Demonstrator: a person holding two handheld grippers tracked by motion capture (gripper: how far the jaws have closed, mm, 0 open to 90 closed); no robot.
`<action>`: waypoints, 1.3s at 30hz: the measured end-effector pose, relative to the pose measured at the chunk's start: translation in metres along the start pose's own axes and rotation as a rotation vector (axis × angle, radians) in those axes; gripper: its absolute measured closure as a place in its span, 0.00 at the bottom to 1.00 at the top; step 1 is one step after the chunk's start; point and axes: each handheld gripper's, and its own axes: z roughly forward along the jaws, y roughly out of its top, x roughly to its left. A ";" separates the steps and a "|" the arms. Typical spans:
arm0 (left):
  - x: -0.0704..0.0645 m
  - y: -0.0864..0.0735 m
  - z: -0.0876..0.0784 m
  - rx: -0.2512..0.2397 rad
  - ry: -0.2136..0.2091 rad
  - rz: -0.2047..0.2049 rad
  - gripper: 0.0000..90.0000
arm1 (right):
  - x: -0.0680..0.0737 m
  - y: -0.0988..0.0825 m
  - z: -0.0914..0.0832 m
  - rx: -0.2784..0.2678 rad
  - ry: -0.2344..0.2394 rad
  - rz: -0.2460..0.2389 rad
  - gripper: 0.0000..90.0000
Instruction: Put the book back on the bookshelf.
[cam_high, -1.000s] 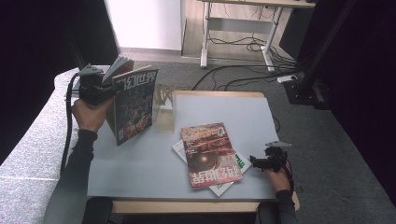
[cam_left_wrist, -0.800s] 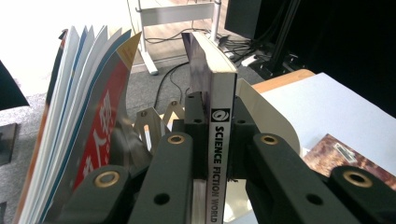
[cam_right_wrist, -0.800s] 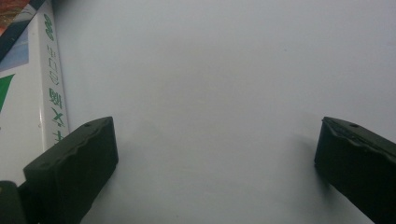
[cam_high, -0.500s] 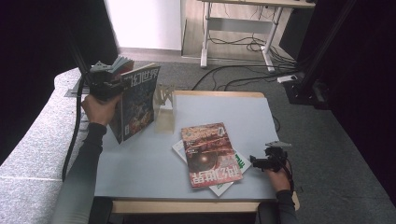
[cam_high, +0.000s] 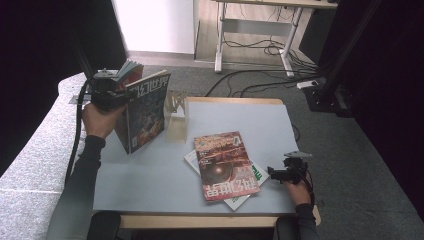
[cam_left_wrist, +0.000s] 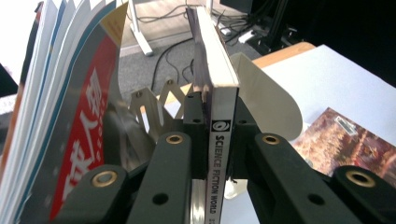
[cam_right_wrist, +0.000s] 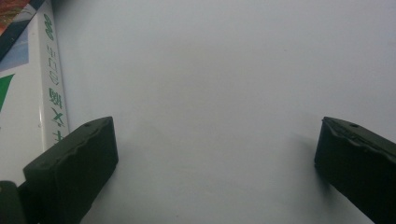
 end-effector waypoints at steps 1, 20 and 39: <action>0.001 0.000 -0.001 0.007 -0.006 -0.003 0.90 | 0.000 0.000 0.000 0.000 0.000 0.000 0.00; 0.001 -0.012 -0.006 0.056 -0.045 -0.012 0.86 | 0.000 0.000 0.000 0.002 0.000 -0.001 0.00; -0.011 -0.001 -0.001 0.022 0.008 -0.004 0.92 | 0.000 0.000 0.000 0.001 0.002 0.000 0.00</action>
